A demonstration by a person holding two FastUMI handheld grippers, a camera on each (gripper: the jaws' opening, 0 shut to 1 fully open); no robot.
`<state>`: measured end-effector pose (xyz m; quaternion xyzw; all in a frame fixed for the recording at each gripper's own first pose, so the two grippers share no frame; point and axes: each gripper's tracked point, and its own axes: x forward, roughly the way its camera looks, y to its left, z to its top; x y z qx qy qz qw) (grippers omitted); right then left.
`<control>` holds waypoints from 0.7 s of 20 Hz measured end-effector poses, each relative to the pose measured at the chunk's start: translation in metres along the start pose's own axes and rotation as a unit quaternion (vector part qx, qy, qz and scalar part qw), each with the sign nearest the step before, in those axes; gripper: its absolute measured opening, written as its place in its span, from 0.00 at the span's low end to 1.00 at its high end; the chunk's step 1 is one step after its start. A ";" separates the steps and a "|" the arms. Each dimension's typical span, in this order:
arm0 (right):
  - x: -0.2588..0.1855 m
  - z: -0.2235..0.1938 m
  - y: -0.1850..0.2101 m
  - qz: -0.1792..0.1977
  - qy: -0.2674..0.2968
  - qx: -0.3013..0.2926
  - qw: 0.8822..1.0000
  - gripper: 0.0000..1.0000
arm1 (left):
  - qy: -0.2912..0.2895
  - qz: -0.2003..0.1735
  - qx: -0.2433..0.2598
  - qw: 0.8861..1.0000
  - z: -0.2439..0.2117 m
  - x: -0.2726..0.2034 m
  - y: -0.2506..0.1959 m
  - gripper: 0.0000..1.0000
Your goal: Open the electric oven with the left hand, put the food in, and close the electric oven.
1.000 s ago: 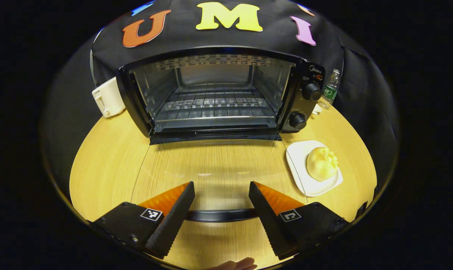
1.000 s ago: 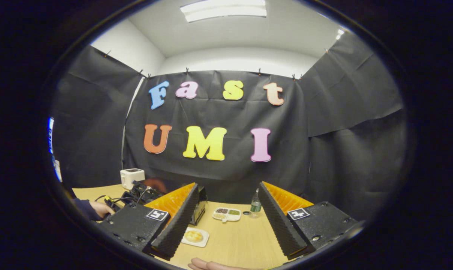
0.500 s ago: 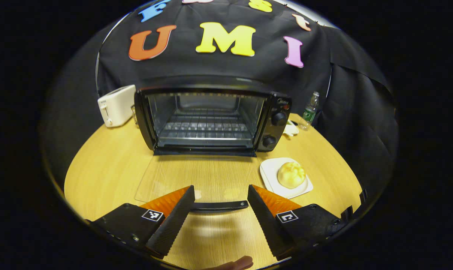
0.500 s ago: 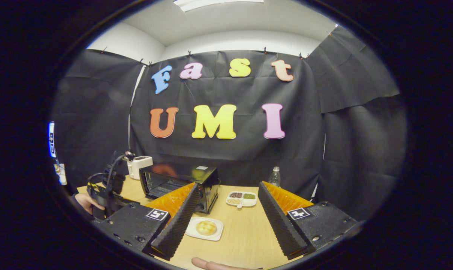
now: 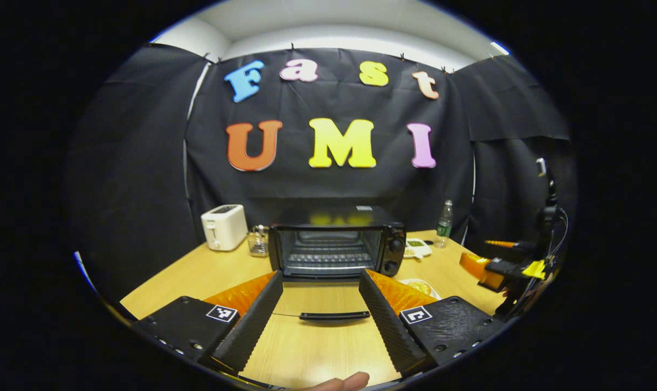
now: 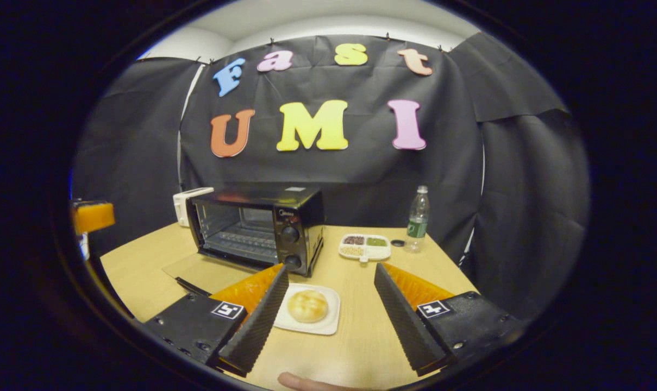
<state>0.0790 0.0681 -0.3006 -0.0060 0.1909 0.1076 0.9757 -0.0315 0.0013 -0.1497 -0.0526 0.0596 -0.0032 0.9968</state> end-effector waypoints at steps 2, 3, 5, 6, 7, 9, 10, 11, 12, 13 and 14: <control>0.021 -0.026 0.007 0.009 0.035 0.008 0.999 0.98 | -0.032 0.015 -0.015 0.999 0.014 -0.019 0.009 0.93; 0.031 -0.040 0.008 0.010 0.055 0.013 0.998 0.98 | -0.041 0.016 -0.021 0.999 0.021 -0.028 0.011 0.93; 0.049 -0.064 0.009 0.007 0.086 0.018 0.996 0.98 | -0.047 0.006 -0.025 0.999 0.028 -0.042 0.010 0.93; 0.058 -0.073 0.010 0.003 0.098 0.021 0.995 0.99 | -0.050 0.001 -0.023 0.998 0.031 -0.047 0.010 0.93; 0.066 -0.082 0.011 0.000 0.108 0.026 0.994 0.98 | -0.052 0.004 -0.019 0.998 0.033 -0.050 0.011 0.93; 0.076 -0.094 0.019 0.013 0.120 0.049 0.991 0.99 | -0.049 0.018 -0.009 0.999 0.028 -0.054 0.018 0.94; 0.079 -0.100 0.026 0.026 0.127 0.060 0.990 0.99 | -0.049 0.018 -0.003 0.999 0.031 -0.055 0.018 0.94; 0.082 -0.109 0.032 0.030 0.139 0.068 0.988 0.99 | -0.051 0.015 -0.003 0.999 0.032 -0.058 0.014 0.94; 0.088 -0.118 0.034 0.028 0.155 0.072 0.985 0.99 | -0.054 0.011 -0.007 0.998 0.033 -0.060 0.012 0.94; 0.094 -0.125 0.035 0.025 0.167 0.074 0.983 0.99 | -0.062 0.006 -0.010 0.998 0.036 -0.063 0.009 0.94; 0.098 -0.126 0.038 0.026 0.168 0.074 0.983 0.98 | -0.066 0.001 -0.012 0.998 0.037 -0.065 0.009 0.94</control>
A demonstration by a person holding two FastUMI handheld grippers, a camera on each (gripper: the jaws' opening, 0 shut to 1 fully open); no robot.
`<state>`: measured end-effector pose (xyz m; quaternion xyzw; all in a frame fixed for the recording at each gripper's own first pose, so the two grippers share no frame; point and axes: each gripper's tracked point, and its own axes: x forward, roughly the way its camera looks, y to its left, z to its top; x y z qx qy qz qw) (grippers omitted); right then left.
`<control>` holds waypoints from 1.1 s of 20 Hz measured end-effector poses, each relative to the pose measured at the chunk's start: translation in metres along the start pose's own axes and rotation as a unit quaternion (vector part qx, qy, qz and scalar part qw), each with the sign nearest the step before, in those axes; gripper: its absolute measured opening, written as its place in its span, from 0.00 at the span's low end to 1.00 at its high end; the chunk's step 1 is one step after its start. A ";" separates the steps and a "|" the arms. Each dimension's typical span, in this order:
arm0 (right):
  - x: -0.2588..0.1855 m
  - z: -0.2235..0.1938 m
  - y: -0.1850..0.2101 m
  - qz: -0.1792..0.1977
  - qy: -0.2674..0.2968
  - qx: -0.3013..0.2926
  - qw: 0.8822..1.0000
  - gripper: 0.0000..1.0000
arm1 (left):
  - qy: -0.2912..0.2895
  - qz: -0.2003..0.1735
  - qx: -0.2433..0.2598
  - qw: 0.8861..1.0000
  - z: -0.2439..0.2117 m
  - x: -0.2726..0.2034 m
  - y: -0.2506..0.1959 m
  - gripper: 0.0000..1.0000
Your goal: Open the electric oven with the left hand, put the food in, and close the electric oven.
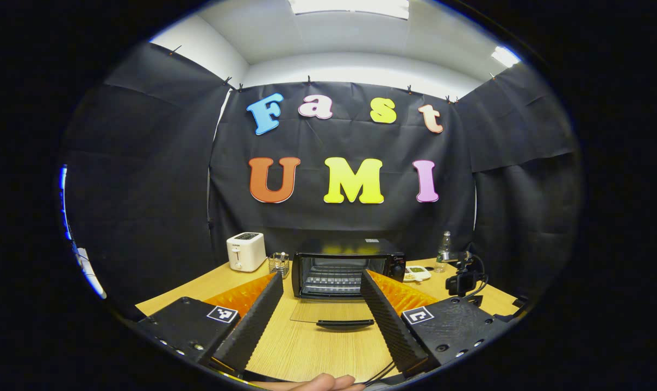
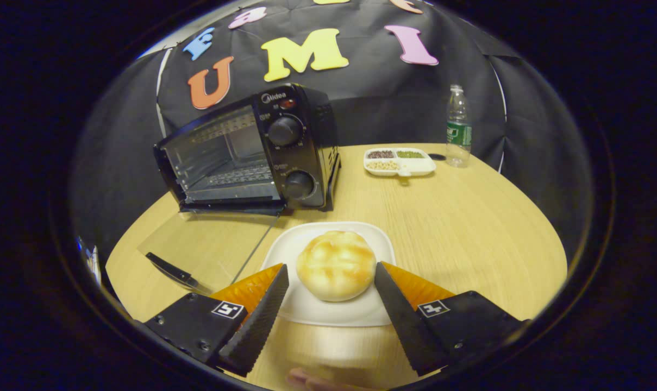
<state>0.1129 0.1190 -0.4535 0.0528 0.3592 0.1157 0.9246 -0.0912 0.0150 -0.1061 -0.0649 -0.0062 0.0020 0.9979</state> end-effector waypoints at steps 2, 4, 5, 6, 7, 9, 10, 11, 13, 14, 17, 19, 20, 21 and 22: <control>-0.001 0.003 0.007 0.021 0.001 0.000 1.000 0.94 | 0.002 -0.010 -0.003 1.000 -0.004 -0.002 -0.002 0.94; -0.004 0.005 0.008 0.024 -0.004 0.008 1.000 0.87 | 0.005 -0.008 -0.001 1.000 -0.007 -0.004 0.004 0.94; -0.005 0.007 0.009 0.025 -0.012 0.014 1.000 0.84 | 0.007 -0.003 0.001 1.000 -0.009 -0.004 0.008 0.94; -0.008 0.011 0.009 0.025 -0.023 0.020 0.999 0.82 | 0.008 0.000 0.003 1.000 -0.010 -0.005 0.011 0.94; -0.012 0.014 0.011 0.025 -0.034 0.023 0.999 0.81 | 0.006 0.003 0.004 1.000 -0.009 -0.005 0.013 0.94; -0.024 0.025 0.017 0.026 -0.060 0.024 0.998 0.81 | 0.003 0.003 0.000 1.000 -0.008 -0.006 0.015 0.94; -0.030 0.031 0.021 0.028 -0.075 0.025 0.996 0.79 | 0.002 0.002 -0.002 1.000 -0.008 -0.005 0.016 0.94; -0.036 0.036 0.025 0.030 -0.090 0.028 0.995 0.77 | 0.004 0.002 -0.003 1.000 -0.009 -0.005 0.018 0.94; -0.033 0.037 0.026 0.016 -0.089 0.028 0.995 0.69 | 0.004 0.002 -0.006 1.000 -0.010 -0.006 0.021 0.94; -0.030 0.033 0.023 0.006 -0.080 0.022 0.997 0.69 | 0.004 0.002 -0.007 1.000 -0.010 -0.006 0.021 0.94; -0.026 0.033 0.019 -0.011 -0.084 0.002 0.996 0.68 | 0.006 0.000 -0.007 1.000 -0.011 -0.007 0.023 0.94; -0.026 0.026 0.009 -0.049 -0.072 -0.022 0.996 0.83 | 0.007 0.000 -0.006 1.000 -0.013 -0.005 0.022 0.94; -0.023 0.022 0.009 -0.051 -0.067 -0.030 0.996 0.92 | 0.008 -0.003 -0.006 1.000 -0.014 -0.005 0.020 0.94; -0.020 0.018 0.010 -0.051 -0.060 -0.034 0.996 1.00 | 0.010 -0.007 -0.004 1.000 -0.017 -0.005 0.017 0.94; -0.015 0.014 0.012 -0.044 -0.052 -0.034 0.997 0.99 | 0.012 -0.009 -0.003 1.000 -0.018 -0.005 0.017 0.94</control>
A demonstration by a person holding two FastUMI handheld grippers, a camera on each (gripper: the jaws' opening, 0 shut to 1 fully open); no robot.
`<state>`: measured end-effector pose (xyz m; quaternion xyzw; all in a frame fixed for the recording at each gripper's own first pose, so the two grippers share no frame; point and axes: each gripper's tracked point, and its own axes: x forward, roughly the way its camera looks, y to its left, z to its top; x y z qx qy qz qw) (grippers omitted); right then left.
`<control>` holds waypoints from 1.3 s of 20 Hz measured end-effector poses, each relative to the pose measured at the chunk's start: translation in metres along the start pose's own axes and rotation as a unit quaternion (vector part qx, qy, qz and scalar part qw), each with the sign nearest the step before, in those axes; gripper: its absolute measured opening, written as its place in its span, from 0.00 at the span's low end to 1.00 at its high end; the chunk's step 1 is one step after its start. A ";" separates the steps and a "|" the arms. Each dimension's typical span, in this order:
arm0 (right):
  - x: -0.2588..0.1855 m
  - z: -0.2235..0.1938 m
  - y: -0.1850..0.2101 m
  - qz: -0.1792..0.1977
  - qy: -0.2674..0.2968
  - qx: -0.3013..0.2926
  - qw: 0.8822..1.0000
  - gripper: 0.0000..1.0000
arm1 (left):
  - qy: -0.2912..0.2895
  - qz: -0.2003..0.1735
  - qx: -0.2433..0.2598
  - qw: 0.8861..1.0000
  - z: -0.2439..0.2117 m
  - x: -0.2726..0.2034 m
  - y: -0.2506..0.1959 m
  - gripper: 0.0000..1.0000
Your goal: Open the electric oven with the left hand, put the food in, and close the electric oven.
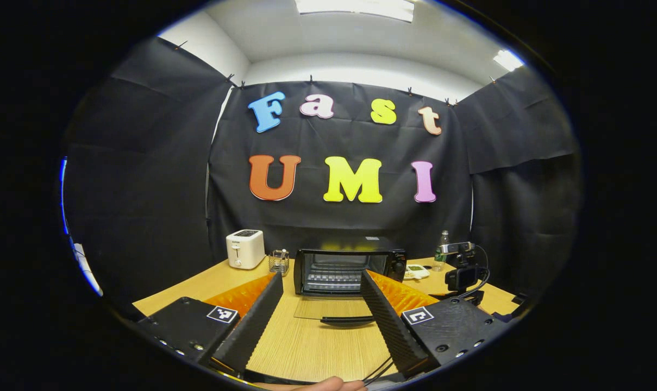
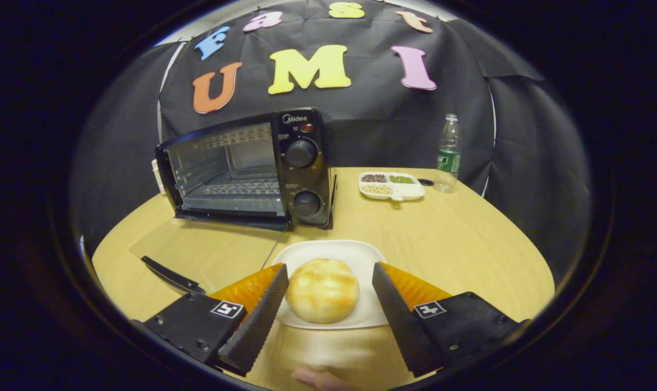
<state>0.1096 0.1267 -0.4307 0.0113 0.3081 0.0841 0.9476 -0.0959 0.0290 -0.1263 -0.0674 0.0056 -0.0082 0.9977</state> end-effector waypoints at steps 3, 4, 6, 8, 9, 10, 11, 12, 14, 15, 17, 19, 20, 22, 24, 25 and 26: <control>0.011 -0.018 0.003 0.009 0.047 0.024 0.999 1.00 | 0.004 -0.001 0.005 1.000 -0.002 0.002 -0.003 0.94; 0.010 -0.020 0.005 0.014 0.055 0.036 0.998 1.00 | 0.005 -0.002 0.006 1.000 -0.003 0.002 -0.003 0.94; 0.006 -0.009 0.007 0.024 0.035 0.064 0.997 0.91 | 0.007 -0.003 0.007 1.000 -0.005 0.002 -0.003 0.94; -0.002 0.006 0.008 0.024 0.003 0.081 0.996 0.84 | 0.006 -0.001 0.010 1.000 -0.005 0.002 -0.002 0.94; -0.008 0.013 0.014 0.030 -0.010 0.092 0.995 0.82 | 0.005 0.001 0.012 1.000 -0.003 0.002 -0.001 0.94; -0.013 0.022 0.023 0.041 -0.020 0.107 0.993 0.82 | 0.003 0.002 0.014 1.000 -0.003 0.003 0.002 0.94; -0.017 0.031 0.032 0.049 -0.029 0.127 0.990 0.82 | 0.003 0.003 0.014 1.000 -0.001 0.004 0.003 0.94; -0.019 0.040 0.041 0.054 -0.037 0.151 0.986 0.82 | 0.002 -0.004 0.014 1.000 0.001 0.006 0.000 0.94; -0.022 0.063 0.062 0.070 -0.072 0.196 0.975 0.82 | 0.005 -0.006 0.024 1.000 0.004 0.007 0.002 0.94; -0.024 0.074 0.068 0.065 -0.099 0.226 0.967 0.82 | 0.005 -0.002 0.031 1.000 0.004 0.008 0.008 0.94; -0.024 0.088 0.081 0.046 -0.136 0.299 0.944 0.82 | 0.000 0.003 0.036 0.999 0.005 0.008 0.014 0.94; -0.012 0.090 0.115 0.059 -0.129 0.349 0.926 0.82 | 0.005 0.003 0.035 0.999 0.001 0.010 0.020 0.94; -0.005 0.088 0.131 0.063 -0.116 0.366 0.921 0.82 | 0.012 0.001 0.036 0.999 -0.003 0.011 0.021 0.94; 0.008 0.084 0.157 0.061 -0.102 0.383 0.916 0.84 | 0.018 -0.001 0.044 0.999 -0.005 0.013 0.026 0.94; 0.025 0.085 0.177 0.048 -0.097 0.378 0.919 0.84 | 0.018 0.002 0.052 0.998 -0.005 0.013 0.032 0.95; 0.033 0.087 0.185 0.043 -0.100 0.374 0.921 0.85 | 0.016 0.001 0.054 0.998 -0.004 0.012 0.033 0.95; 0.041 0.092 0.192 0.038 -0.106 0.367 0.923 0.86 | 0.014 0.000 0.055 0.998 -0.004 0.012 0.034 0.95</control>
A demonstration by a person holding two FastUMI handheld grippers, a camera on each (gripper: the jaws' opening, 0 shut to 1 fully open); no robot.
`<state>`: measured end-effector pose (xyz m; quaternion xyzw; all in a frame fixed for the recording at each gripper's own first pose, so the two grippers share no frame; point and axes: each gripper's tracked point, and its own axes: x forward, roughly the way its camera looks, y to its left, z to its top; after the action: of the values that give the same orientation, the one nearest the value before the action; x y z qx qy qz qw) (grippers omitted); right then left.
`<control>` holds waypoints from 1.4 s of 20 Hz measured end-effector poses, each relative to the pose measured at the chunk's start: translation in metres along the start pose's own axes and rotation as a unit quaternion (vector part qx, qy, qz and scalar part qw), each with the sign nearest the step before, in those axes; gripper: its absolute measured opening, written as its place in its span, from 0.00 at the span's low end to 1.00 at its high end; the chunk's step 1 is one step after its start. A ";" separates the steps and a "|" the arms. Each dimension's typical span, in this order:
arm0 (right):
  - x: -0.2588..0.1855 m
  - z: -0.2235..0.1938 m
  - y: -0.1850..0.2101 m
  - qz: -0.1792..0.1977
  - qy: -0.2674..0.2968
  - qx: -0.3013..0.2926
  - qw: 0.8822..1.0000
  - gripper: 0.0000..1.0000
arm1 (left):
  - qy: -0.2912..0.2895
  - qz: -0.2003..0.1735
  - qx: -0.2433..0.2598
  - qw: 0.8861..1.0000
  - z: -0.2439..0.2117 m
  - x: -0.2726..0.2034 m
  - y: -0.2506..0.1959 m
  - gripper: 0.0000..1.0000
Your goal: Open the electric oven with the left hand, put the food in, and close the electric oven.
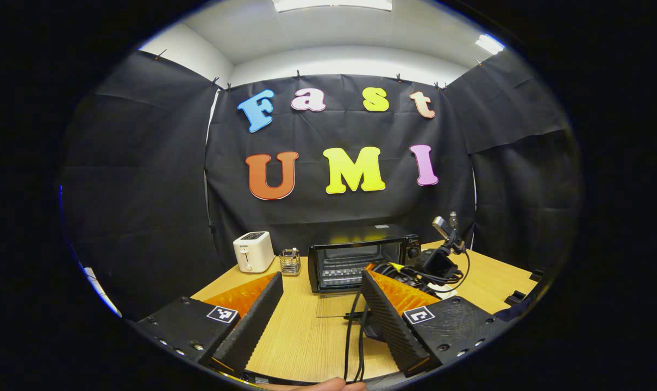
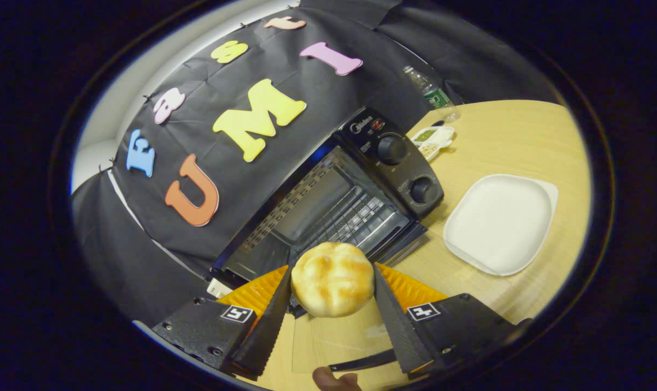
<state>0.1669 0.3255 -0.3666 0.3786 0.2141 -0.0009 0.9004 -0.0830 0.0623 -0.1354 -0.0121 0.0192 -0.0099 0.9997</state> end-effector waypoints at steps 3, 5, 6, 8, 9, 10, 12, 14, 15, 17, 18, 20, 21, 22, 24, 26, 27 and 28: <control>0.030 -0.005 0.015 -0.005 -0.013 -0.035 0.999 0.87 | 0.004 0.004 -0.001 1.000 -0.005 0.004 0.011 0.95; 0.051 0.000 0.019 -0.012 -0.021 -0.068 0.997 0.87 | 0.010 0.007 -0.008 1.000 -0.011 0.008 0.018 0.95; 0.060 0.005 0.021 -0.011 -0.026 -0.077 0.997 0.87 | 0.013 0.009 -0.011 1.000 -0.013 0.010 0.021 0.95; 0.079 0.015 0.018 -0.021 -0.035 -0.099 0.994 0.88 | 0.022 0.013 -0.014 1.000 -0.018 0.016 0.028 0.95; 0.086 0.017 0.018 -0.020 -0.037 -0.105 0.994 0.88 | 0.028 0.014 -0.017 0.999 -0.021 0.018 0.030 0.95; 0.094 0.021 0.020 -0.015 -0.038 -0.110 0.993 0.88 | 0.033 0.013 -0.020 0.999 -0.023 0.020 0.031 0.95; 0.107 0.033 0.024 -0.001 -0.057 -0.118 0.991 0.88 | 0.039 0.011 -0.023 0.999 -0.028 0.022 0.032 0.96; 0.115 0.042 0.028 0.018 -0.078 -0.134 0.988 0.88 | 0.047 0.017 -0.020 0.999 -0.036 0.025 0.035 0.95; 0.120 0.043 0.034 0.030 -0.081 -0.142 0.986 0.88 | 0.050 0.017 -0.019 0.998 -0.038 0.026 0.035 0.95; 0.128 0.038 0.037 0.041 -0.072 -0.158 0.984 0.89 | 0.053 0.018 -0.020 0.998 -0.041 0.026 0.035 0.96; 0.129 0.039 0.038 0.041 -0.073 -0.161 0.983 0.89 | 0.055 0.020 -0.020 0.998 -0.043 0.026 0.035 0.96; 0.132 0.045 0.043 0.041 -0.085 -0.176 0.980 0.90 | 0.059 0.023 -0.019 0.998 -0.046 0.026 0.037 0.95; 0.133 0.047 0.046 0.043 -0.086 -0.180 0.979 0.92 | 0.060 0.023 -0.020 0.998 -0.047 0.026 0.037 0.96; 0.134 0.043 0.047 0.045 -0.081 -0.185 0.978 0.93 | 0.063 0.022 -0.023 0.998 -0.049 0.025 0.036 0.96; 0.131 0.042 0.048 0.046 -0.081 -0.196 0.976 0.95 | 0.062 0.022 -0.026 0.998 -0.048 0.023 0.037 0.96; 0.126 0.042 0.047 0.042 -0.084 -0.204 0.975 0.96 | 0.062 0.025 -0.025 0.997 -0.048 0.022 0.039 0.96; 0.123 0.041 0.047 0.044 -0.082 -0.205 0.974 0.96 | 0.063 0.025 -0.026 0.997 -0.050 0.021 0.039 0.96; 0.119 0.041 0.046 0.044 -0.080 -0.204 0.975 0.96 | 0.064 0.025 -0.029 0.997 -0.050 0.020 0.038 0.96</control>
<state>0.2984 0.3499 -0.3558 0.1946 0.1196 0.0523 0.9722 -0.0640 0.0985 -0.1873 -0.0395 0.0838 0.0149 0.9956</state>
